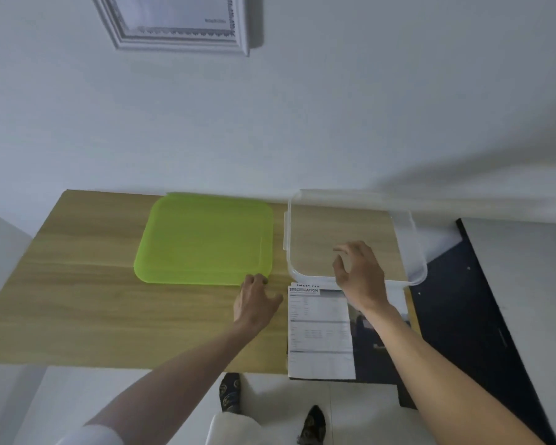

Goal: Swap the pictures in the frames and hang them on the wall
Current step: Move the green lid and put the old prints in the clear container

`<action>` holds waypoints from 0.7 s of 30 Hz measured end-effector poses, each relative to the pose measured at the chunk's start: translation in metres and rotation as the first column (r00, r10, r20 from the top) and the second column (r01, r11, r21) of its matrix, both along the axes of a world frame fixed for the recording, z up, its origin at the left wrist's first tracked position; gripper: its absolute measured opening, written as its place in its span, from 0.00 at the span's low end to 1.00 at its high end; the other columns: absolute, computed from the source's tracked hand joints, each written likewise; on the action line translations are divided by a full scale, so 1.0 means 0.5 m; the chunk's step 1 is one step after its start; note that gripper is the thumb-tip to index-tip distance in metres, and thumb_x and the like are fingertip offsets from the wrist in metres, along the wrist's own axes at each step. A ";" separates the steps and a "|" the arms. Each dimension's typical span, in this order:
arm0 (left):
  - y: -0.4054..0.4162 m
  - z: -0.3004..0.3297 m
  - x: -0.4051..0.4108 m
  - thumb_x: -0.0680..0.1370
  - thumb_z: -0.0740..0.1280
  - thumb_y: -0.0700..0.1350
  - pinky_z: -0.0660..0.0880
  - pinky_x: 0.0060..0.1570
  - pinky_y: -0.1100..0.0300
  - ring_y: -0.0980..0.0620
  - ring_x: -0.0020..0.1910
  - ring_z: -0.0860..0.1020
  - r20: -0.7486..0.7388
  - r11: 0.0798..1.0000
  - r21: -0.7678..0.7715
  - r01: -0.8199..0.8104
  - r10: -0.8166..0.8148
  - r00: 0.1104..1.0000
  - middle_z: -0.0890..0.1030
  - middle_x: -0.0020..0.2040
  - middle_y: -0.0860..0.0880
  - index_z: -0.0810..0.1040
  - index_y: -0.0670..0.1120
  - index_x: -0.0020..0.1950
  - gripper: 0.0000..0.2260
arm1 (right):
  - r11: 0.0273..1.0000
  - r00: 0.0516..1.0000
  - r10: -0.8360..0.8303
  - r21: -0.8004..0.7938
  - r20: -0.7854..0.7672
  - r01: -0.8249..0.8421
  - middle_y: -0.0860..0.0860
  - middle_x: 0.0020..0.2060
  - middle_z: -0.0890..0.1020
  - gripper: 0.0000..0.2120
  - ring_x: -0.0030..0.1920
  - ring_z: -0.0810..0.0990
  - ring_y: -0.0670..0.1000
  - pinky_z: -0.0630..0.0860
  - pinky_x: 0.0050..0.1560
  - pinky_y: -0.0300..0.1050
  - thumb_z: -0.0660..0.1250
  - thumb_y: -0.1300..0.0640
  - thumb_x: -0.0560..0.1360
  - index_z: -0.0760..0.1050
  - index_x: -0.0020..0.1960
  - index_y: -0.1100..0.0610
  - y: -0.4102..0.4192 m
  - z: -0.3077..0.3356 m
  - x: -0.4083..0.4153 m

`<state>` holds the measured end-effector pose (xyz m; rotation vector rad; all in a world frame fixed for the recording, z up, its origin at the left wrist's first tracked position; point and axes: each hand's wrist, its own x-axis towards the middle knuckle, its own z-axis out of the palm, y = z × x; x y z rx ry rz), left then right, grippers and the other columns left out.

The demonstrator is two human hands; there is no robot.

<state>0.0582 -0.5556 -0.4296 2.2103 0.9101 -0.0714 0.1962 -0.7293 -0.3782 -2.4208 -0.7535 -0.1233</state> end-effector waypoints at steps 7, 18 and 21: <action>-0.158 -0.027 0.004 0.71 0.72 0.54 0.74 0.50 0.52 0.43 0.62 0.72 -0.274 0.997 -0.035 -0.068 0.056 0.960 0.70 0.64 0.42 0.70 0.40 0.64 0.28 | 0.953 0.960 -0.208 -0.260 -0.190 0.155 0.51 0.55 0.79 0.11 0.53 0.80 0.53 0.73 0.42 0.41 0.69 0.52 0.77 0.78 0.56 0.55 -0.268 -0.072 -0.021; -0.266 -0.041 0.027 0.71 0.75 0.44 0.70 0.62 0.50 0.41 0.64 0.67 -0.332 0.971 0.053 -0.233 0.238 0.913 0.67 0.64 0.42 0.67 0.40 0.65 0.27 | 0.824 0.753 -0.472 -0.533 -0.458 0.193 0.61 0.66 0.69 0.32 0.64 0.73 0.60 0.78 0.56 0.50 0.72 0.46 0.74 0.64 0.70 0.60 -0.343 -0.131 -0.045; -0.258 -0.041 0.030 0.67 0.78 0.43 0.67 0.64 0.51 0.39 0.66 0.66 -0.330 0.952 -0.031 -0.305 0.279 0.902 0.67 0.65 0.41 0.66 0.40 0.65 0.32 | 0.849 0.672 -0.493 -0.475 -0.553 0.233 0.63 0.67 0.68 0.36 0.65 0.71 0.63 0.76 0.58 0.54 0.77 0.50 0.71 0.62 0.70 0.61 -0.351 -0.130 -0.029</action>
